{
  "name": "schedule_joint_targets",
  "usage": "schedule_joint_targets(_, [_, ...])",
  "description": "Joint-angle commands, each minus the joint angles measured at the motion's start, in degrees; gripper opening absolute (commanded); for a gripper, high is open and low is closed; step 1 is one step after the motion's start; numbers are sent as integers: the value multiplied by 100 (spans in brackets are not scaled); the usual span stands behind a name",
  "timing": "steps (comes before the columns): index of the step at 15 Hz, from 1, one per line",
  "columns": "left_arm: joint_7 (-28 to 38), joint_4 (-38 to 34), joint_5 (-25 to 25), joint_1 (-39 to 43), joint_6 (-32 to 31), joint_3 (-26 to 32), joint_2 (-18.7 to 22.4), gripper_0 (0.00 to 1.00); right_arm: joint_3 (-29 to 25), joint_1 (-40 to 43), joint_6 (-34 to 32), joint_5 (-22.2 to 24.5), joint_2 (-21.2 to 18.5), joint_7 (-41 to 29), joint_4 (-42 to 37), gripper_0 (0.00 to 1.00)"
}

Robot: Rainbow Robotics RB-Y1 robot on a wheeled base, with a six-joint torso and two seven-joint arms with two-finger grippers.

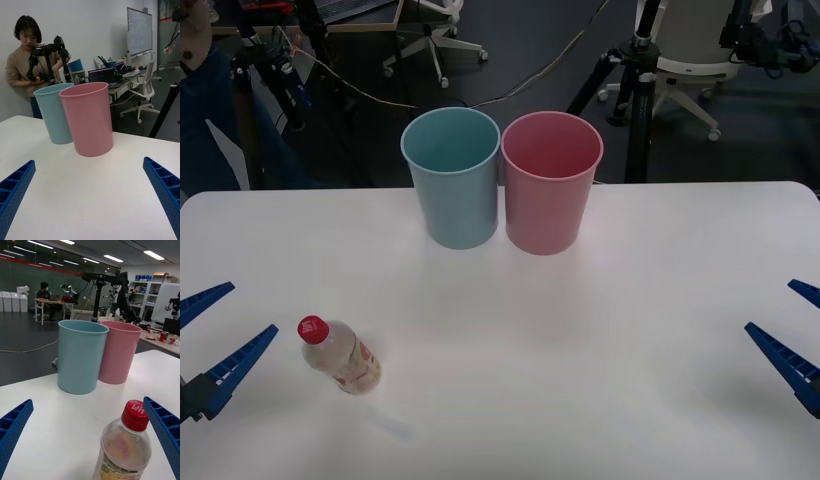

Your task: Grasp the object on the table and drop it into the matching bin: aluminum can to the light blue bin, PET bottle to the pink bin.

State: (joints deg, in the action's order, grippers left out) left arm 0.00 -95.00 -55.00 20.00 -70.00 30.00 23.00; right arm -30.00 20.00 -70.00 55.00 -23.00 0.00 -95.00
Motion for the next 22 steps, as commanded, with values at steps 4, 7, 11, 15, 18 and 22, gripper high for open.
schedule_joint_targets(4, [-26, 104, -63, 92, -31, -249, -68, 100, 0, 0, 0, 0, 0, 0, 0, 100])
schedule_joint_targets(7, [-62, 113, 16, 180, -75, -258, 3, 100, 0, 0, 0, 0, 0, 0, 0, 100])
schedule_joint_targets(11, [-237, 166, 227, 373, -154, -275, 126, 100, 0, 0, 0, 0, 0, 0, 0, 100])
schedule_joint_targets(15, [-1239, 421, 402, 382, -198, -284, 161, 100, 0, 0, 0, 0, 0, 0, 0, 100])
schedule_joint_targets(18, [-1995, 843, 569, 311, -198, -618, 258, 100, 0, 0, 0, 0, 0, 0, 0, 100])
schedule_joint_targets(22, [-2813, 1598, 780, 127, -198, -1365, 556, 100, 0, 0, 0, 0, 0, 0, 0, 100])
